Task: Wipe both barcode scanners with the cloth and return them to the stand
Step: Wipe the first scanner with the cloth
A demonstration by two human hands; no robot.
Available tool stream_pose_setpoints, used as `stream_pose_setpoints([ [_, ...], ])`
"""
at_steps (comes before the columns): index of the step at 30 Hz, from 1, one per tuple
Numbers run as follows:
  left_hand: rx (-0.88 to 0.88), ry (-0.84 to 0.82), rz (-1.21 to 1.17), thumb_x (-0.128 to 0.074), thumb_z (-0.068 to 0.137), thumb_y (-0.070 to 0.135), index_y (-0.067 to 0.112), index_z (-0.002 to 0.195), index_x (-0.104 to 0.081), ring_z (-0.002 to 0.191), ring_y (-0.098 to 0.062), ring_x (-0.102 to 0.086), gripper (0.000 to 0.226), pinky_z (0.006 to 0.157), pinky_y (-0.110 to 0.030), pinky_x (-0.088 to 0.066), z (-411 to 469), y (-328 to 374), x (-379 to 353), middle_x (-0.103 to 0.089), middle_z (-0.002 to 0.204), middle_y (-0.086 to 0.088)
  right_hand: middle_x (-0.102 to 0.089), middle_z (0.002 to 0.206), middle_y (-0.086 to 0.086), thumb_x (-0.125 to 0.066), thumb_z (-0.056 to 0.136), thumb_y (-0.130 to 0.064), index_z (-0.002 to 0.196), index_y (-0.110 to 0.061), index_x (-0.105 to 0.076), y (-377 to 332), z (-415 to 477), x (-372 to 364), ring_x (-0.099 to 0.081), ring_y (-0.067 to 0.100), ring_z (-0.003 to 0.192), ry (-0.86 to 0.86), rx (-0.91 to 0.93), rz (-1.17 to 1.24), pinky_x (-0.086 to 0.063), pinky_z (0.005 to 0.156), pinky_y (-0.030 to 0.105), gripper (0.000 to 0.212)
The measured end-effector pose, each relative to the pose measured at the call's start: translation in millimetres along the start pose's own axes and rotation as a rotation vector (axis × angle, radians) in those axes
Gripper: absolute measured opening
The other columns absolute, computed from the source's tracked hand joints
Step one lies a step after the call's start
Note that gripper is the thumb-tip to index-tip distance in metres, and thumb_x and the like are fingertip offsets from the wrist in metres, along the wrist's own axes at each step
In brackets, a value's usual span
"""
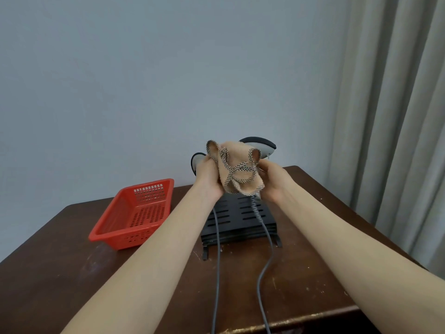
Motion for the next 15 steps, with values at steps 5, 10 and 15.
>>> stream_pose_setpoints([
  [5,-0.480,0.171,0.695,-0.050,0.092,0.005,0.015,0.103,-0.052,0.085,-0.015,-0.055,0.015,0.064,-0.020,-0.041,-20,26,-7,-0.054,0.097,-0.001,-0.066,0.113,0.018,-0.058,0.089,-0.010,0.118,0.002,-0.060,7,0,-9,-0.066,0.029,0.094,-0.022,-0.010,-0.031,-0.056,0.077,0.039,0.031],
  [10,-0.871,0.082,1.210,-0.044,0.093,0.007,0.014,0.110,-0.066,0.098,-0.012,-0.055,0.028,0.079,-0.018,-0.037,-45,38,-34,-0.061,0.112,0.000,-0.068,0.099,0.016,-0.060,0.088,-0.012,0.108,-0.001,-0.063,3,-1,0,-0.067,0.028,0.082,-0.021,0.021,-0.012,-0.056,0.064,0.036,0.022],
  [15,-0.565,-0.132,0.967,-0.059,0.089,0.039,0.026,0.128,-0.052,0.113,-0.008,-0.053,0.042,0.096,-0.026,-0.041,-31,11,-31,-0.058,0.123,0.006,-0.068,0.085,0.012,-0.065,0.087,-0.012,0.105,-0.001,-0.063,-7,-4,4,-0.066,0.026,0.075,0.002,0.092,-0.058,-0.057,0.071,0.039,0.022],
])
Point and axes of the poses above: each hand's wrist, its own z-axis towards the middle knuckle, its own x-axis out of the back of the hand, y = z × x, the point moved 10 cm from there along z, towards the middle knuckle
